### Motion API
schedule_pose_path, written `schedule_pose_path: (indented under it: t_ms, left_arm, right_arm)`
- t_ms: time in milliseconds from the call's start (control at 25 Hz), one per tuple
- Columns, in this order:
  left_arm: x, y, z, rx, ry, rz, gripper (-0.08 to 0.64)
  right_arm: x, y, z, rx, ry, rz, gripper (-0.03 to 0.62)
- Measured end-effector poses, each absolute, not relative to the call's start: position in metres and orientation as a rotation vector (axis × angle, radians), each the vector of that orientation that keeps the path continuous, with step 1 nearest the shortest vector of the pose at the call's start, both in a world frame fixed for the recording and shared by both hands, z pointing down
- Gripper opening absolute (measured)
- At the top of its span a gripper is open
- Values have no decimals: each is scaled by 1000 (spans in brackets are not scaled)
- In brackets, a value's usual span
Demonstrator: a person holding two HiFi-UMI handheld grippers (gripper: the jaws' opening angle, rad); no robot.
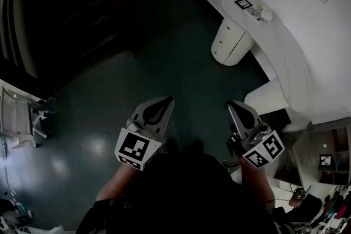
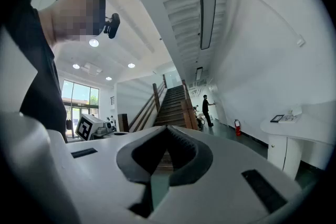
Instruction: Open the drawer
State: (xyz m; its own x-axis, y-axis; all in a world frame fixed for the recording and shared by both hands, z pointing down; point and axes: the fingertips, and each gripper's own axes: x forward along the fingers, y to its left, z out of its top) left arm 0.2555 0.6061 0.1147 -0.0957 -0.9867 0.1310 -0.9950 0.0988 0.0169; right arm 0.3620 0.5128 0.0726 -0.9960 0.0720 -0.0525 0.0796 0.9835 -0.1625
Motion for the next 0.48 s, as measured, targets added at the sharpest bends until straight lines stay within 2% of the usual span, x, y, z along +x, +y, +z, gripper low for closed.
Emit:
schedule_pose_path:
  t_ms: [480]
  left_arm:
    - [227, 618, 133, 2025, -2208, 135, 14]
  right_arm:
    - [333, 524, 83, 105, 3092, -278, 14]
